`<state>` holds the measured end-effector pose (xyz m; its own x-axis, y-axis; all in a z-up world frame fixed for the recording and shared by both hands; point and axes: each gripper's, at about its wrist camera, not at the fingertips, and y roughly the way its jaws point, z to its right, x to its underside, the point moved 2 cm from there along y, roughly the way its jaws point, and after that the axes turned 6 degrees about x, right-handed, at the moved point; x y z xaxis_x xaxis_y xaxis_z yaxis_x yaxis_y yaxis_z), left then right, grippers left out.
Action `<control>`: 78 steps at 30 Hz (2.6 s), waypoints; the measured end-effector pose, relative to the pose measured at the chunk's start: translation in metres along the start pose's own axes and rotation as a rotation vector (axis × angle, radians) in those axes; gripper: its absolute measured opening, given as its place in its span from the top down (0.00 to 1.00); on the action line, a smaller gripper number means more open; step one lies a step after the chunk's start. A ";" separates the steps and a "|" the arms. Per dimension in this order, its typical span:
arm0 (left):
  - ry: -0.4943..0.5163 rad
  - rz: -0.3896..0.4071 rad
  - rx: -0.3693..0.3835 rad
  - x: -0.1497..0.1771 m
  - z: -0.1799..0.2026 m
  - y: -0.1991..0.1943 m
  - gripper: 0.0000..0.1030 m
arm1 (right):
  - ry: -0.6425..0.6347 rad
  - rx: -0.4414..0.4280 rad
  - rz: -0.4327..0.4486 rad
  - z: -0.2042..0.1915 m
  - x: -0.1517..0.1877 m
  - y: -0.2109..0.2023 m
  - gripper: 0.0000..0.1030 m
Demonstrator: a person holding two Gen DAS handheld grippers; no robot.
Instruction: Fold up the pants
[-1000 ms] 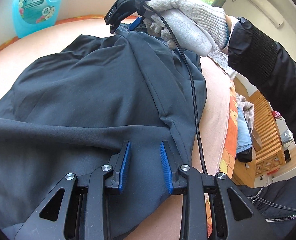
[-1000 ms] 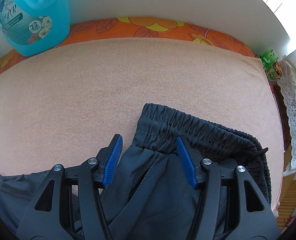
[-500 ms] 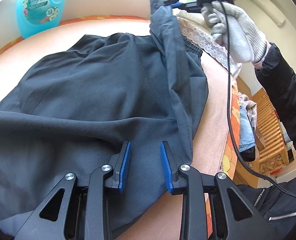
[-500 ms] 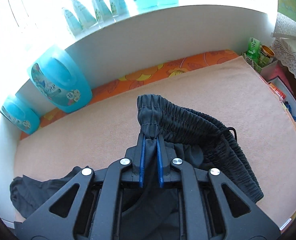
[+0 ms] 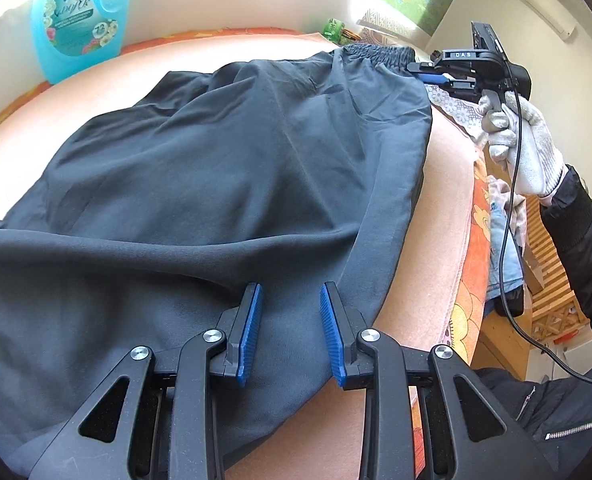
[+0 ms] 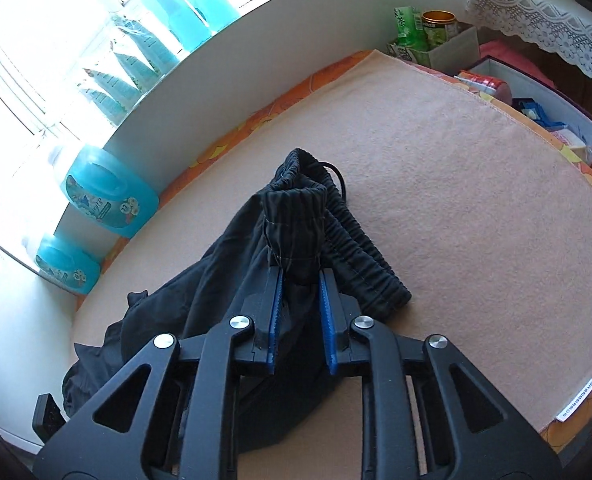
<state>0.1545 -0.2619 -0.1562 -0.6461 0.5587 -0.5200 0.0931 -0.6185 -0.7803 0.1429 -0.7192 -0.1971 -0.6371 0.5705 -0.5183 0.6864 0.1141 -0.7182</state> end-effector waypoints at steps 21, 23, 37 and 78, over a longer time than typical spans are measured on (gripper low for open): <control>-0.295 0.285 -0.293 0.065 -0.092 -0.155 0.72 | 0.189 -0.119 -0.029 0.024 0.028 0.050 0.39; -0.348 0.308 -0.337 0.080 -0.110 -0.172 0.72 | 0.201 -0.131 -0.038 0.025 0.030 0.054 0.65; -0.474 0.353 -0.436 0.131 -0.154 -0.201 0.72 | 0.111 0.041 0.324 0.015 0.065 -0.068 0.85; -0.739 0.450 -0.843 0.210 -0.243 -0.283 0.91 | -0.453 -0.179 0.209 -0.171 0.106 -0.089 0.48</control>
<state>0.1767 0.1643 -0.1288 -0.6806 -0.2347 -0.6940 0.7081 0.0324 -0.7054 0.0747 -0.5303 -0.1090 -0.5408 0.1922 -0.8189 0.8388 0.1953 -0.5082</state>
